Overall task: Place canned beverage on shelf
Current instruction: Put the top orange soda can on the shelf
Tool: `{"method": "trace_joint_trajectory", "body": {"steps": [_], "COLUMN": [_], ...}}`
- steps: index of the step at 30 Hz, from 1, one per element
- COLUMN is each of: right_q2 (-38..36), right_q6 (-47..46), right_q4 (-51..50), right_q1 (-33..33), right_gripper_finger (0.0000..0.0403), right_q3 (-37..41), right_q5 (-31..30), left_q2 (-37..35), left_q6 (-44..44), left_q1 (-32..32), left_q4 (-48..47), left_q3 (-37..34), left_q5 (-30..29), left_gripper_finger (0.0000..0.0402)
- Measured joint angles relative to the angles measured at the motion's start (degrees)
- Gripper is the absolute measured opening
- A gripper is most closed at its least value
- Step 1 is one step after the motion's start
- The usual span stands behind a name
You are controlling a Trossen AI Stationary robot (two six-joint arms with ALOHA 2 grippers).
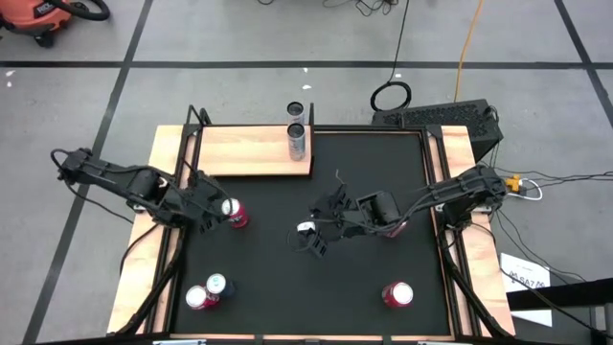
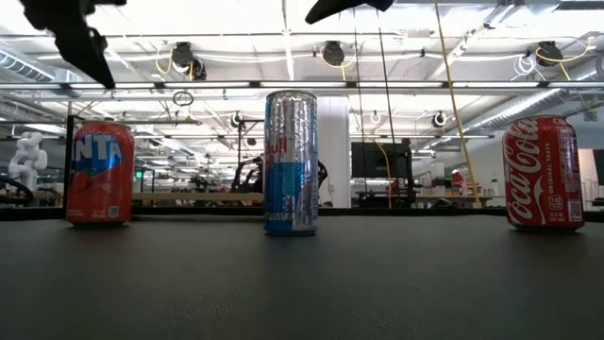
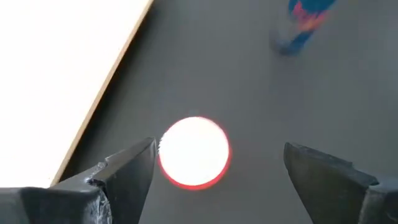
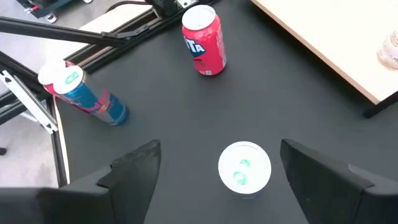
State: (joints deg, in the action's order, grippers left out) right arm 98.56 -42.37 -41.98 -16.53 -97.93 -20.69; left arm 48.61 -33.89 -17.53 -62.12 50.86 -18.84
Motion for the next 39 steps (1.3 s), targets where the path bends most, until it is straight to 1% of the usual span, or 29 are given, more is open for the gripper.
{"method": "trace_joint_trajectory", "body": {"steps": [5,8,12,16,23,25,30,39], "right_q2": [0.0,0.0,0.0,0.0,0.0,0.0,0.0,0.0], "right_q6": [-0.4,-0.4,-0.4,-0.3,0.0,0.0,0.0,0.0], "right_q4": [0.0,0.0,0.0,0.0,-0.2,-0.4,-0.6,-1.4], "right_q1": [0.0,0.0,0.0,0.0,0.2,0.2,0.2,0.2], "right_gripper_finger": [0.0315,0.0315,0.0315,0.0315,0.0315,0.0315,0.0315,0.0315], "right_q3": [0.0,0.0,0.0,0.0,0.0,0.0,0.0,0.0], "right_q5": [0.1,0.1,0.1,0.1,0.0,0.0,0.0,0.0], "left_q2": [0.0,0.0,0.0,0.4,0.9,0.9,1.6,6.5], "left_q6": [6.2,9.0,14.5,19.6,26.1,27.0,27.9,27.5], "left_q1": [3.2,4.8,7.1,10.8,16.0,16.9,18.0,18.0], "left_q4": [0.6,1.5,3.4,4.0,6.4,6.4,6.5,7.1], "left_q3": [-4.5,-5.9,-6.2,-6.2,-6.2,-6.2,-6.2,-6.3], "left_q5": [4.6,5.3,5.3,5.7,11.7,12.8,13.3,14.1], "left_gripper_finger": [0.0349,0.0349,0.0349,0.0349,0.0349,0.0349,0.0349,0.0349]}}
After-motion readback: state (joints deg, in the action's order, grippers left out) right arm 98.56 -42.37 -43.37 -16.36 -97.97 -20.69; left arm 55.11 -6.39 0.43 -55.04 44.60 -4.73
